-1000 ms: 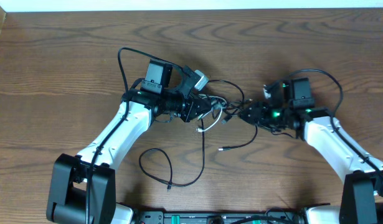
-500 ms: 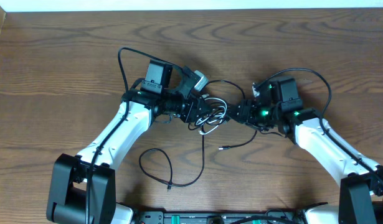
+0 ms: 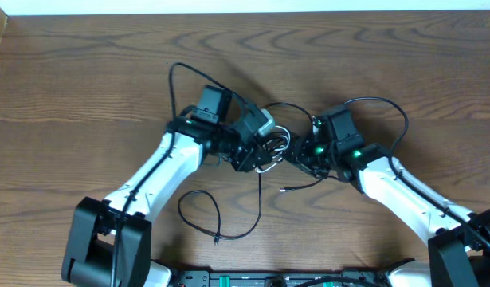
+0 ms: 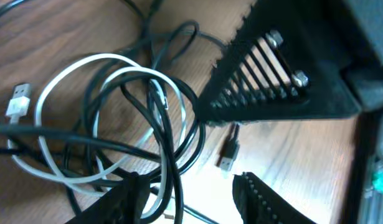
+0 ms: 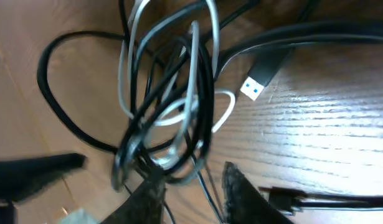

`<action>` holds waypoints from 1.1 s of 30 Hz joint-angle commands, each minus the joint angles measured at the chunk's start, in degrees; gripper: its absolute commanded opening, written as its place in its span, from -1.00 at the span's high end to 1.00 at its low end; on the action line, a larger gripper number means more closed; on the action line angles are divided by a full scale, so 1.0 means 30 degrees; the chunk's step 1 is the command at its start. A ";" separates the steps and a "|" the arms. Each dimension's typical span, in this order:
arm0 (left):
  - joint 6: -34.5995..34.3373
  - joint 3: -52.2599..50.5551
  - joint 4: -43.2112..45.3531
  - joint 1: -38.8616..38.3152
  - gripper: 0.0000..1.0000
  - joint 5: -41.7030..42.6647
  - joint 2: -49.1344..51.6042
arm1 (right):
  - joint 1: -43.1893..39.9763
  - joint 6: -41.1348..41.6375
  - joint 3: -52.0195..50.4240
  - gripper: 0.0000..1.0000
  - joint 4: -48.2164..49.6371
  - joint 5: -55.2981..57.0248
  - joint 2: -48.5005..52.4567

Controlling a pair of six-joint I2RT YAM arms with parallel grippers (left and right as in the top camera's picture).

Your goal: Untangle cables

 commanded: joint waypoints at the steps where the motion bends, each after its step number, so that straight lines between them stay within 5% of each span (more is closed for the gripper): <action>1: 0.1122 0.0102 -0.0066 -0.1545 0.01 -0.3818 -0.0066 | 0.0335 0.1581 -0.0007 0.69 0.0699 0.1508 -0.0044; 6: 0.1115 0.0102 0.0080 -0.3002 0.01 -0.7045 -0.0066 | 0.0350 0.1858 -0.0007 0.98 0.1880 0.1552 -0.0044; 11: 0.1115 0.0102 0.0189 -0.3410 -0.01 -0.8247 -0.0066 | 0.0270 0.1800 -0.0007 0.98 0.2324 0.1770 -0.0044; 14: 0.1115 0.0102 0.0299 -0.3410 -0.15 -0.8255 -0.0066 | -0.0109 0.0517 -0.0007 0.62 0.2237 0.1974 -0.0044; 22: 0.1115 0.0102 0.0393 -0.3410 -0.14 -0.8233 -0.0066 | -0.3810 -0.3548 -0.0007 0.39 0.1530 -0.2310 -0.0058; 24: 0.1115 0.0102 0.0393 -0.3417 -0.13 -0.8225 -0.0066 | -0.5501 -0.4269 -0.0007 0.11 0.0882 -0.3723 -0.0058; 26: 0.1115 0.0102 0.0393 -0.3417 -0.13 -0.8225 -0.0066 | -0.6936 -0.4867 -0.0007 -0.38 -0.0087 -0.4291 -0.0058; 33: 0.1086 0.0102 0.0386 -0.4014 -0.23 -0.8604 -0.0168 | -1.0506 -0.7628 -0.0007 -0.99 -0.4430 -0.1851 -0.0058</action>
